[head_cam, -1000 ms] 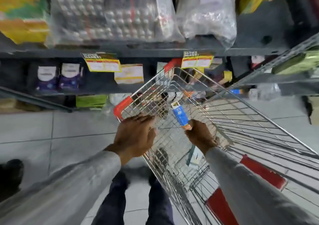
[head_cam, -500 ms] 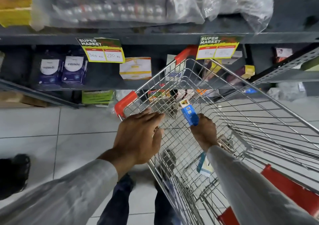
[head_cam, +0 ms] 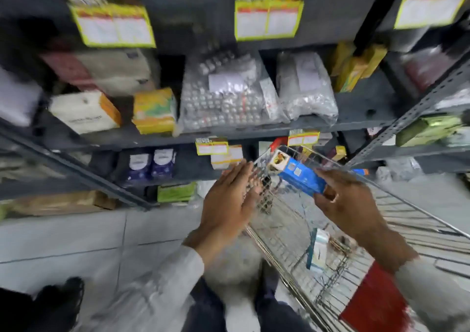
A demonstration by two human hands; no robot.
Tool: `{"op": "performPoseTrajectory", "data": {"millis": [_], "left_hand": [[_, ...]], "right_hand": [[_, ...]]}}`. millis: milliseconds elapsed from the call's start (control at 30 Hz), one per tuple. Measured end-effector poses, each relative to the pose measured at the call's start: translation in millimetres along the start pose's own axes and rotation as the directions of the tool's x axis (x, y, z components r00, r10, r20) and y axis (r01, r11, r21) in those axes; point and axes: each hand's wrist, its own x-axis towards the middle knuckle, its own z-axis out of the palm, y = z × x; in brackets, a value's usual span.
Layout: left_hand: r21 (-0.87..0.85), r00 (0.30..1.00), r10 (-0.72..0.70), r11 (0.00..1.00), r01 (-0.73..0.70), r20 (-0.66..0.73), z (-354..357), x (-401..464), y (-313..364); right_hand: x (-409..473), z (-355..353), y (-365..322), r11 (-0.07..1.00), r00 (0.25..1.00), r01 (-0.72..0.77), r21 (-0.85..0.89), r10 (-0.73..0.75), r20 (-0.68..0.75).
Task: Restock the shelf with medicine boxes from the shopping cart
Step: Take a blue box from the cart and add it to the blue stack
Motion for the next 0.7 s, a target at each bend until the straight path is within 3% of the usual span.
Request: {"op": "performPoseTrajectory", "data": {"millis": [100,233,367,533,700], "left_hand": [[-0.016,0.983,0.071,0.997,-0.075,-0.167,-74.9,2.0,16.4],[0.034,0.890,0.176,0.983,-0.179,-0.420,-180.2,23.4,28.7],[0.180,0.801,0.225,0.973,-0.148,-0.556,-281.2,58.3,23.8],[0.247,0.830,0.075,0.966,0.077,-0.552,-356.7,102.6,-8.0],[0.364,0.878,-0.013,0.907,0.211,-0.478,-371.4,124.4,-47.5]], "right_hand": [[17.5,-61.0,-49.1,0.990,0.984,0.129,0.059,-0.121,-0.129],[65.0,-130.0,-118.3,0.948,0.915,0.316,0.031,-0.296,-0.273],[127.0,-184.1,-183.6,0.904,0.849,0.426,0.030,-0.388,-0.359],[210.3,-219.3,-256.0,0.896,0.874,0.444,0.012,-0.430,-0.226],[269.8,-195.1,-314.6,0.904,0.903,0.426,-0.034,-0.427,-0.049]]}}
